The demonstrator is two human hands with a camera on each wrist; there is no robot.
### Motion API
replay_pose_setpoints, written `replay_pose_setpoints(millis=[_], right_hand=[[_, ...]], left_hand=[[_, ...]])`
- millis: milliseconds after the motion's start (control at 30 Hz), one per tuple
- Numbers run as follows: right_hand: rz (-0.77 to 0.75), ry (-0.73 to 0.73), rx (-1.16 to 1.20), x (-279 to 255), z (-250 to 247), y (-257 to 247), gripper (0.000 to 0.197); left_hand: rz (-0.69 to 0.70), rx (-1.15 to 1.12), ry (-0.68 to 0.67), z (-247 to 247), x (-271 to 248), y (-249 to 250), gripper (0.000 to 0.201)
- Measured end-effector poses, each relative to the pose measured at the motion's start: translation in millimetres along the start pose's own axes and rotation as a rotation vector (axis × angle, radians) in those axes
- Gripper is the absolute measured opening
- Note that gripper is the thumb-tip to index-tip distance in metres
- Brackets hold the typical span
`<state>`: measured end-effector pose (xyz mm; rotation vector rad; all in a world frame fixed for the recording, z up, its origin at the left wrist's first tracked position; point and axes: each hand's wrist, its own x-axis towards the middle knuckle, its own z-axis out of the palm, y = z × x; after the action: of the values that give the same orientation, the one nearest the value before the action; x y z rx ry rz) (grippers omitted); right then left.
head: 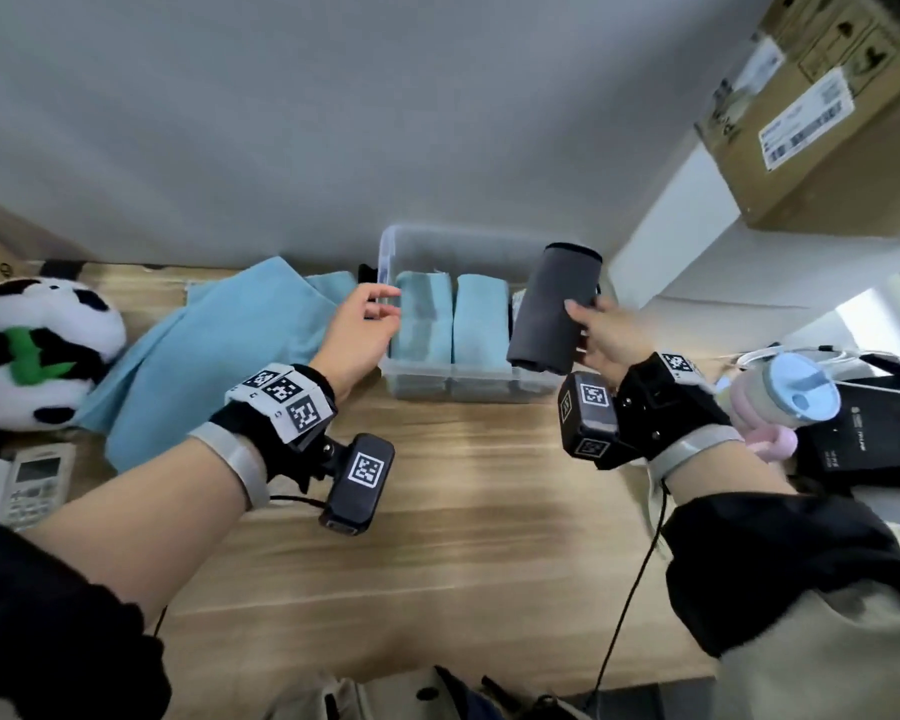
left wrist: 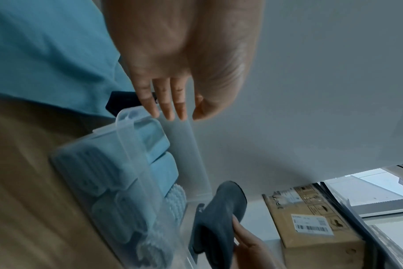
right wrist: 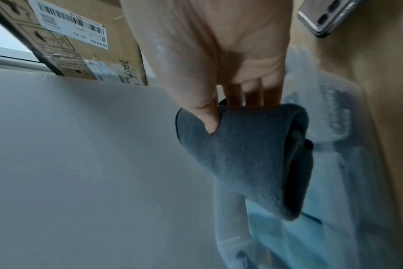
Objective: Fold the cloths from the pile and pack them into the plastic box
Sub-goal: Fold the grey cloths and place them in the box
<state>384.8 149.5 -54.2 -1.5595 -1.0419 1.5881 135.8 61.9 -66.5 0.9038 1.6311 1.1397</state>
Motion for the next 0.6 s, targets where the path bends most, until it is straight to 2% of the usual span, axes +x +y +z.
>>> replay_pose_setpoints(millis=[67,167,233,300,500,600], right_hand=[[-0.006,0.060,-0.130,19.3,-4.3,-9.8,0.028],[-0.081,0.194,-0.449,50.4,-7.0,-13.7,0.035],[-0.081,0.191,-0.729,65.9,-6.4,-10.6,0.040],[-0.021,0.151,-0.954,76.3,-2.0,-7.3,0.046],[0.068,0.099,-1.176,89.8,8.9,3.4,0.047],[0.001,0.150,-1.346,84.0,10.1,7.9,0.043]], left_hand=[[0.023,0.011,0.087,-2.9,13.6,-0.8,0.034],[0.050,0.105,0.172,-6.3,31.4,-8.6,0.036],[0.053,0.196,0.193,-7.5,40.0,-18.3,0.038],[0.041,0.222,0.197,-6.5,45.9,-26.2,0.040],[0.019,0.220,0.140,1.9,52.9,-43.7,0.042],[0.032,0.213,0.129,4.4,53.1,-50.3,0.044]])
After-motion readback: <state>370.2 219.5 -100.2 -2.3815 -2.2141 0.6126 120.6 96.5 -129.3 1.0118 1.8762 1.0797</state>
